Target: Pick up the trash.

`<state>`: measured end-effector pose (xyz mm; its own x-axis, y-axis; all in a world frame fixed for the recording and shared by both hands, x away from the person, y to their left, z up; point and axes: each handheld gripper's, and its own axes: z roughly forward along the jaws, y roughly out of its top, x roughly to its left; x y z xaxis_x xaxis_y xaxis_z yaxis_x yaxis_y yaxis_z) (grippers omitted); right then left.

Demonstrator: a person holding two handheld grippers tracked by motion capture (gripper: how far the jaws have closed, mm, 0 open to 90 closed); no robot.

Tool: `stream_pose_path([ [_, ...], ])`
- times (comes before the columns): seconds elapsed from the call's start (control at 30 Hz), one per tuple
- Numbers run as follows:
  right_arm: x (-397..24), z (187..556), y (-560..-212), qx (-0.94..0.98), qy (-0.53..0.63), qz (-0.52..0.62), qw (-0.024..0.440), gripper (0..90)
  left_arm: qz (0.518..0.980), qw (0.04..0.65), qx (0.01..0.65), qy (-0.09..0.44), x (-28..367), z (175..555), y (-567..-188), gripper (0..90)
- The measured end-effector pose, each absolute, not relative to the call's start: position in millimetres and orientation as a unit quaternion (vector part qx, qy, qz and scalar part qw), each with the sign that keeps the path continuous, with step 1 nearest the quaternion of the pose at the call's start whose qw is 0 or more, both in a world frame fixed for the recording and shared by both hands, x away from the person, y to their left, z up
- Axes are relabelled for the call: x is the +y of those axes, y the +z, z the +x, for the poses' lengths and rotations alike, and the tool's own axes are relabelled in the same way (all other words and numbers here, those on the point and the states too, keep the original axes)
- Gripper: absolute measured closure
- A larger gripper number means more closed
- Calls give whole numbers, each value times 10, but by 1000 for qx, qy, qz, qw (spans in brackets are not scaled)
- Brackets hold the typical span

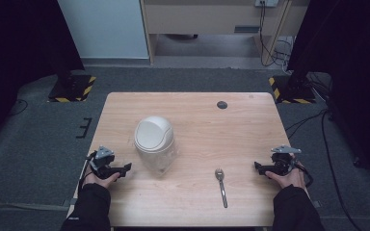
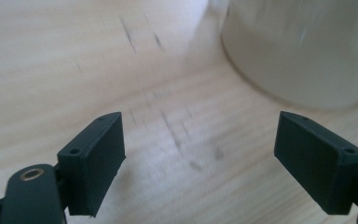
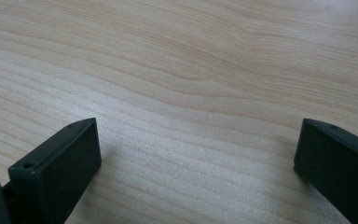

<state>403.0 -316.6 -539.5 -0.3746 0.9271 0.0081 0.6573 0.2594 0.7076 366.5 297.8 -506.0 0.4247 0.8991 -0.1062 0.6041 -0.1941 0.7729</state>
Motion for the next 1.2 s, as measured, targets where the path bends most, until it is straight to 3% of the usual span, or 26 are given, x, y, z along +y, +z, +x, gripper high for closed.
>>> stream_pose_path([
  [0.43,-3158,4014,-5393,764,318,520,211,8,672,498,476,270,3046,3570,-4586,139],
  [1.2,-3142,4003,-5394,761,317,525,213,8,637,580,412,295,2922,3703,-4035,163],
])
